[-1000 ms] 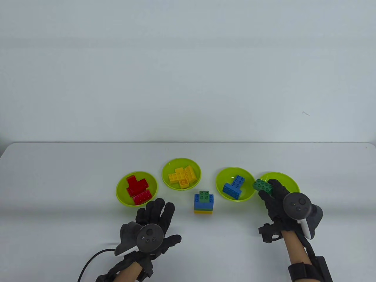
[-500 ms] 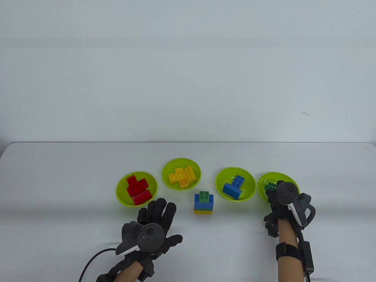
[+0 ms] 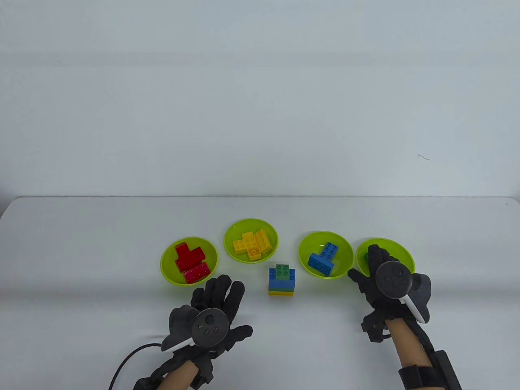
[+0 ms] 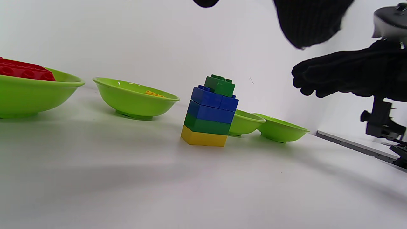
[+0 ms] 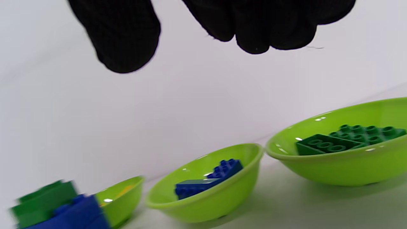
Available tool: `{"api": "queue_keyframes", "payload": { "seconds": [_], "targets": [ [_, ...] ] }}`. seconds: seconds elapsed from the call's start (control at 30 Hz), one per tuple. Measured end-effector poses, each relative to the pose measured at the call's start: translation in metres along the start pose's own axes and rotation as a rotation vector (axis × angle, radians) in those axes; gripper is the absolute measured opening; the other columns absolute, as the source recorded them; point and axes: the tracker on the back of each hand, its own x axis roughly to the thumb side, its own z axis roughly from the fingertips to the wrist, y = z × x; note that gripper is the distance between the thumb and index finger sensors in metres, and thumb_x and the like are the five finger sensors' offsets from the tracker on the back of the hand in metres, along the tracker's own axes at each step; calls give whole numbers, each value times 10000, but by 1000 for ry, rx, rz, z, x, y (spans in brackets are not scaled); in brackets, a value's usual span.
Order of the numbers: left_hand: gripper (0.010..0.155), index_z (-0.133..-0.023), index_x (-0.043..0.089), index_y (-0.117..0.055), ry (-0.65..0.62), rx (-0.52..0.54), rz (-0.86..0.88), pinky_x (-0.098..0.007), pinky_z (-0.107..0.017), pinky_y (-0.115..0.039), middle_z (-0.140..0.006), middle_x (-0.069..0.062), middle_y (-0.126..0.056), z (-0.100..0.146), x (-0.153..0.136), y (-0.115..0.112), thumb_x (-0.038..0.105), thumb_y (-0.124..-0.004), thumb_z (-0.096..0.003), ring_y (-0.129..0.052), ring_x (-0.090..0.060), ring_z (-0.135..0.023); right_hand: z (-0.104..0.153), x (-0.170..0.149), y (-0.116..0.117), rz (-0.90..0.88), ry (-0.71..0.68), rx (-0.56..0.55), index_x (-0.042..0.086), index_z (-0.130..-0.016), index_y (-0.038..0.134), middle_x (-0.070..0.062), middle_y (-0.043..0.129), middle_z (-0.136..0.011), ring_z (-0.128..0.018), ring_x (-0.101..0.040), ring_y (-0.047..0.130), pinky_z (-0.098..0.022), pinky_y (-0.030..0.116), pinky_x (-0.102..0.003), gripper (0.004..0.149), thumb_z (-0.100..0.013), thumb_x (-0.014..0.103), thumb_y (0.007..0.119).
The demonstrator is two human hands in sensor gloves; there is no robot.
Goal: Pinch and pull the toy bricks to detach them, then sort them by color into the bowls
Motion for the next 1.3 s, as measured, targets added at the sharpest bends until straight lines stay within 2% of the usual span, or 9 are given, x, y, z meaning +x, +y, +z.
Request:
{"api": "queue_keyframes", "payload": {
  "seconds": [0.17, 0.37, 0.57, 0.87, 1.0, 1.07, 1.2, 1.3],
  "targets": [
    [912, -1158, 72, -266, -5, -2, -2, -795, -667, -291, -1155, -377, -228, 0, 0, -1, 572, -693, -526, -312, -627, -1062, 32, 33, 0, -6, -135, 81, -31, -1126, 410, -337, 472, -1142, -1004, -625, 502, -710, 408, -701, 863, -523, 465, 777],
    [913, -1158, 70, -266, -9, -17, -3, -796, -667, -291, -1154, -378, -227, 0, 2, -2, 572, -693, -526, -314, -627, -1062, 61, 52, 18, 45, -215, 216, 5, -1152, 340, -335, 383, -1178, -1025, -658, 405, -713, 346, -726, 904, -526, 504, 762],
    [909, -1156, 66, -265, -17, -34, 3, -795, -665, -307, -1150, -382, -226, 0, 4, -5, 564, -695, -528, -318, -631, -1057, 71, 53, 31, 76, -226, 318, 57, -1168, 282, -333, 305, -1196, -1035, -675, 319, -710, 292, -742, 924, -526, 527, 754],
    [922, -1157, 71, -253, -33, -42, -5, -786, -674, -339, -1152, -383, -228, -3, 7, -1, 573, -699, -525, -341, -635, -1057, 74, 48, 36, 98, -227, 345, 71, -1170, 262, -331, 267, -1200, -1035, -681, 278, -707, 266, -747, 933, -525, 536, 750],
    [925, -1153, 66, -258, -66, -2, -5, -757, -691, -384, -1152, -380, -256, -18, 15, 6, 565, -712, -521, -383, -625, -1056, 73, 49, 37, 94, -225, 348, 75, -1170, 263, -327, 265, -1201, -1038, -678, 273, -709, 264, -746, 929, -526, 535, 749],
    [920, -1149, 57, -285, -84, 13, -25, -700, -686, -513, -1146, -379, -322, -32, 20, 9, 558, -724, -514, -504, -607, -1037, 73, 49, 37, 89, -225, 340, 75, -1172, 265, -328, 267, -1200, -1038, -677, 276, -709, 266, -745, 929, -526, 535, 749],
    [907, -1139, 56, -304, -107, 7, -107, -667, -696, -544, -1145, -347, -371, -76, 31, 7, 534, -740, -504, -554, -558, -1041, 73, 48, 35, 79, -224, 324, 70, -1170, 273, -328, 274, -1199, -1038, -675, 281, -709, 270, -744, 926, -525, 534, 749],
    [879, -1134, 65, -331, -70, -23, -143, -642, -710, -553, -1150, -303, -410, -106, 32, 4, 511, -746, -500, -578, -518, -1049, 74, 48, 36, 64, -229, 318, 66, -1169, 282, -329, 282, -1198, -1038, -674, 288, -709, 276, -743, 921, -526, 531, 749]
  ]
}}
